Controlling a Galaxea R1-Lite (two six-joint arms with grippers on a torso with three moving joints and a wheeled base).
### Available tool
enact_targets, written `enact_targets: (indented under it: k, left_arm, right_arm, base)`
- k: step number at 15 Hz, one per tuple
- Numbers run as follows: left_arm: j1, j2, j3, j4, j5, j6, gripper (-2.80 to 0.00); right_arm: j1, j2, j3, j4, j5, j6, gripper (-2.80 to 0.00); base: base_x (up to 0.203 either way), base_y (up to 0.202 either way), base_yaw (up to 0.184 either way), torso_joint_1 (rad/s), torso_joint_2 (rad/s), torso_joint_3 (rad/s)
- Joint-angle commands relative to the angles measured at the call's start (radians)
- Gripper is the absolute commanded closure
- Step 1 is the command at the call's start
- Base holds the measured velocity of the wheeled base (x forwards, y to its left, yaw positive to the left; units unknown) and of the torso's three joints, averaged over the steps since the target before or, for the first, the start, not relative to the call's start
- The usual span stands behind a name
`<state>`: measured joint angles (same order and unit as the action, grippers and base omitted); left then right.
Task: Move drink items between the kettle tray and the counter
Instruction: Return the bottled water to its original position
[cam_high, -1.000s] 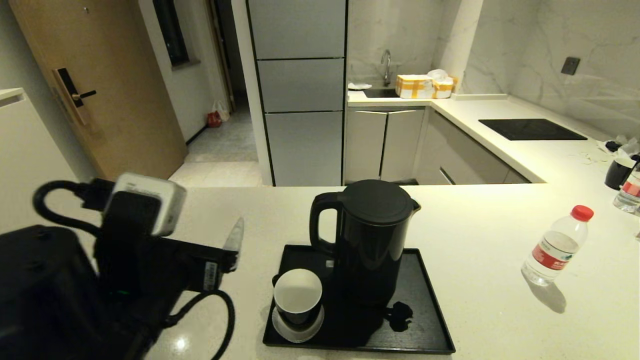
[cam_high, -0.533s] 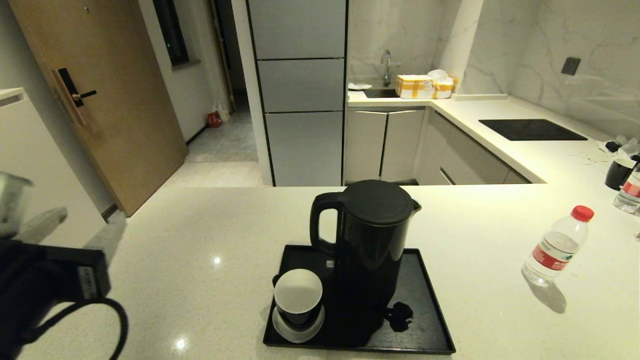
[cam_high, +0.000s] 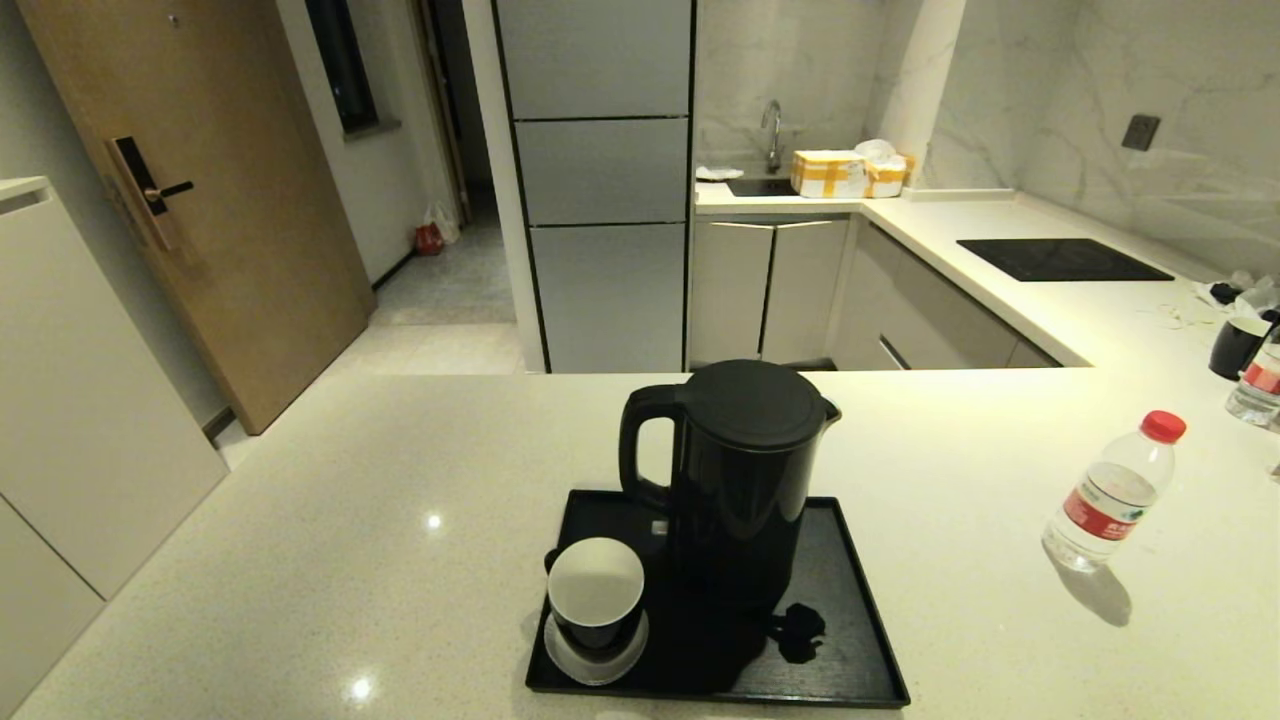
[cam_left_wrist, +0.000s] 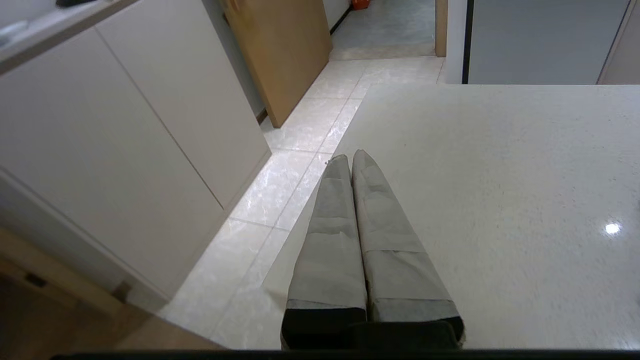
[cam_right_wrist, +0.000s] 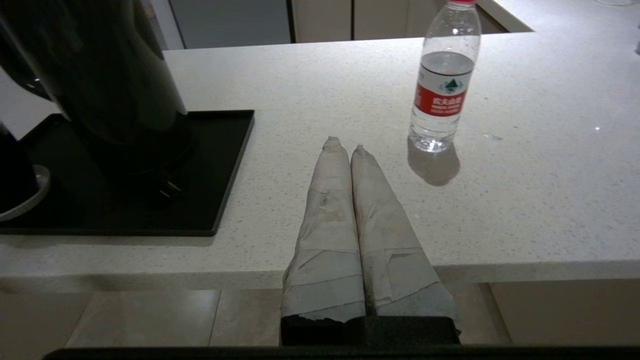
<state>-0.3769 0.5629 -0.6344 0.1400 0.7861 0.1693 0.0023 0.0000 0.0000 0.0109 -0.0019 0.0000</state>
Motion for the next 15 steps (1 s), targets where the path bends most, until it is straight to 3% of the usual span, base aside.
enact_targets:
  k: [1, 3, 5, 8, 9, 11, 12, 13, 15]
  left_arm:
    - [0.032, -0.117, -0.172, 0.357, -0.054, -0.069, 0.00]
    - [0.039, -0.143, -0.340, 0.653, -0.156, -0.190, 0.00]
    - [0.089, -0.179, -0.450, 0.857, -0.246, -0.292, 0.00]
    - [0.216, -0.257, -0.416, 0.892, -0.329, -0.324, 0.00]
    - [0.251, -0.272, -0.416, 0.946, -0.357, -0.363, 0.00]
    - [0.255, -0.281, -0.471, 1.129, -0.441, -0.507, 0.00]
    - [0.257, -0.283, -0.497, 1.132, -0.485, -0.518, 0.00]
    - [0.258, -0.284, -0.498, 1.132, -0.486, -0.519, 0.00]
    - [0.337, -0.320, -0.464, 1.136, -0.614, -0.476, 0.00]
  right_arm:
    - [0.001, 0.000, 0.003, 0.000, 0.000, 0.000, 0.00]
    - [0.001, 0.000, 0.003, 0.000, 0.000, 0.000, 0.00]
    - [0.001, 0.000, 0.003, 0.000, 0.000, 0.000, 0.00]
    - [0.001, 0.000, 0.003, 0.000, 0.000, 0.000, 0.00]
    - [0.001, 0.000, 0.003, 0.000, 0.000, 0.000, 0.00]
    - [0.001, 0.000, 0.003, 0.000, 0.000, 0.000, 0.00]
    - [0.001, 0.000, 0.003, 0.000, 0.000, 0.000, 0.00]
    - [0.001, 0.000, 0.003, 0.000, 0.001, 0.000, 0.00]
    - [0.001, 0.000, 0.003, 0.000, 0.000, 0.000, 0.00]
  base:
    - [0.000, 0.000, 0.000, 0.000, 0.00, 0.000]
    - [0.000, 0.000, 0.000, 0.000, 0.00, 0.000]
    - [0.000, 0.000, 0.000, 0.000, 0.00, 0.000]
    - [0.000, 0.000, 0.000, 0.000, 0.00, 0.000]
    - [0.000, 0.000, 0.000, 0.000, 0.00, 0.000]
    - [0.000, 0.000, 0.000, 0.000, 0.00, 0.000]
    - [0.000, 0.000, 0.000, 0.000, 0.00, 0.000]
    - [0.000, 0.000, 0.000, 0.000, 0.00, 0.000]
    - [0.000, 0.000, 0.000, 0.000, 0.00, 0.000]
